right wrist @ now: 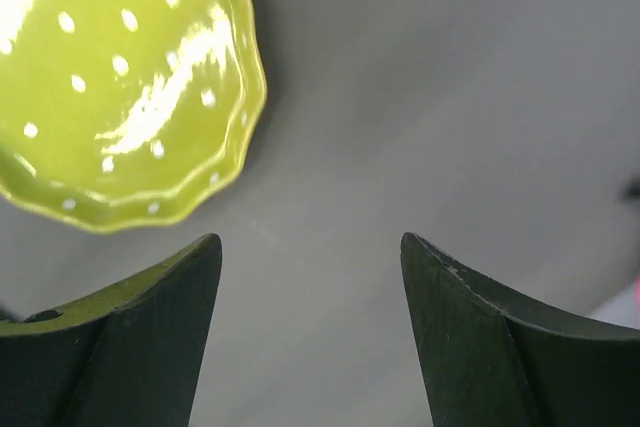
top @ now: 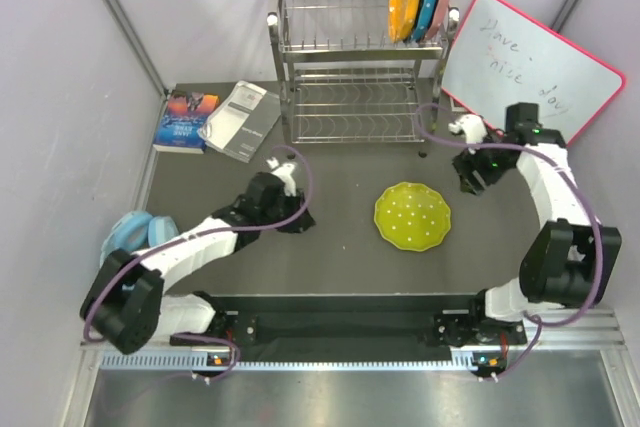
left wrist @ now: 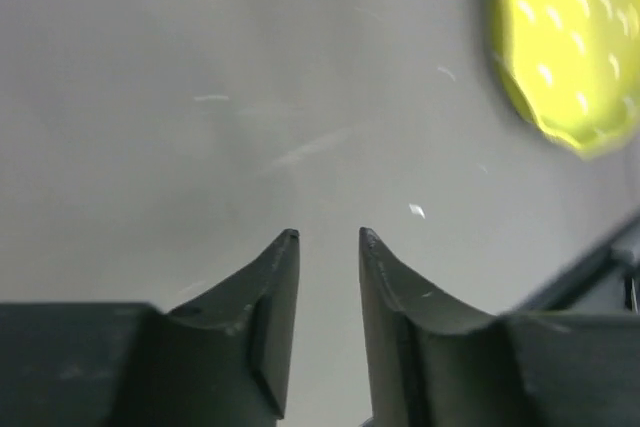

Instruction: Load the plates into the dish rack

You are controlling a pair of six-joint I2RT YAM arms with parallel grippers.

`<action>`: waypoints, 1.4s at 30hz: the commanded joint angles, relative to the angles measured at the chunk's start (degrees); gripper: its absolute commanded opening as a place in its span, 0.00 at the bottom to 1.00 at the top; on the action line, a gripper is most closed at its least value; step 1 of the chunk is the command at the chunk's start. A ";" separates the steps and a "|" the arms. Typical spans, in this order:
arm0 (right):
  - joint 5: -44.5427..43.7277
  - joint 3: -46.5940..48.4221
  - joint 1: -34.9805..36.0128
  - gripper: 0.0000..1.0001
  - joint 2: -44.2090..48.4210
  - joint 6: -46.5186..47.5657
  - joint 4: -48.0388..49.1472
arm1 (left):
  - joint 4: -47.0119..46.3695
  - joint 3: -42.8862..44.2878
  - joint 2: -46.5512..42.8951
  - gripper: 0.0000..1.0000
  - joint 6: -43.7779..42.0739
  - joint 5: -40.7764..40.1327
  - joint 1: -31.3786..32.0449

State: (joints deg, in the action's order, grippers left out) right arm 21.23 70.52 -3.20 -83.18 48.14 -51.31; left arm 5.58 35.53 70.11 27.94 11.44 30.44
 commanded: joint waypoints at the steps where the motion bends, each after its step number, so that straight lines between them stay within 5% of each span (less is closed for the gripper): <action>1: 11.01 -0.04 -8.91 0.73 -7.23 2.92 -9.86 | -14.62 0.06 5.99 0.33 -2.88 3.15 7.43; 16: 24.29 16.58 -12.18 0.74 -37.84 15.40 -28.05 | -21.05 12.36 28.41 0.20 -2.28 3.41 16.50; 34: 28.77 4.54 -6.38 0.76 -37.32 12.95 -20.41 | -16.93 24.05 39.49 0.12 -2.63 6.58 18.69; 42: 33.70 1.29 -5.59 0.76 -35.66 4.46 -13.31 | -14.90 25.29 40.72 0.09 -4.21 6.05 21.07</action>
State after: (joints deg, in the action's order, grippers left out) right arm 49.89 75.05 -11.29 -118.87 56.45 -74.78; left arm -7.16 58.52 108.51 24.80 15.86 48.34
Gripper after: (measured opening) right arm 0.762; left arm 0.091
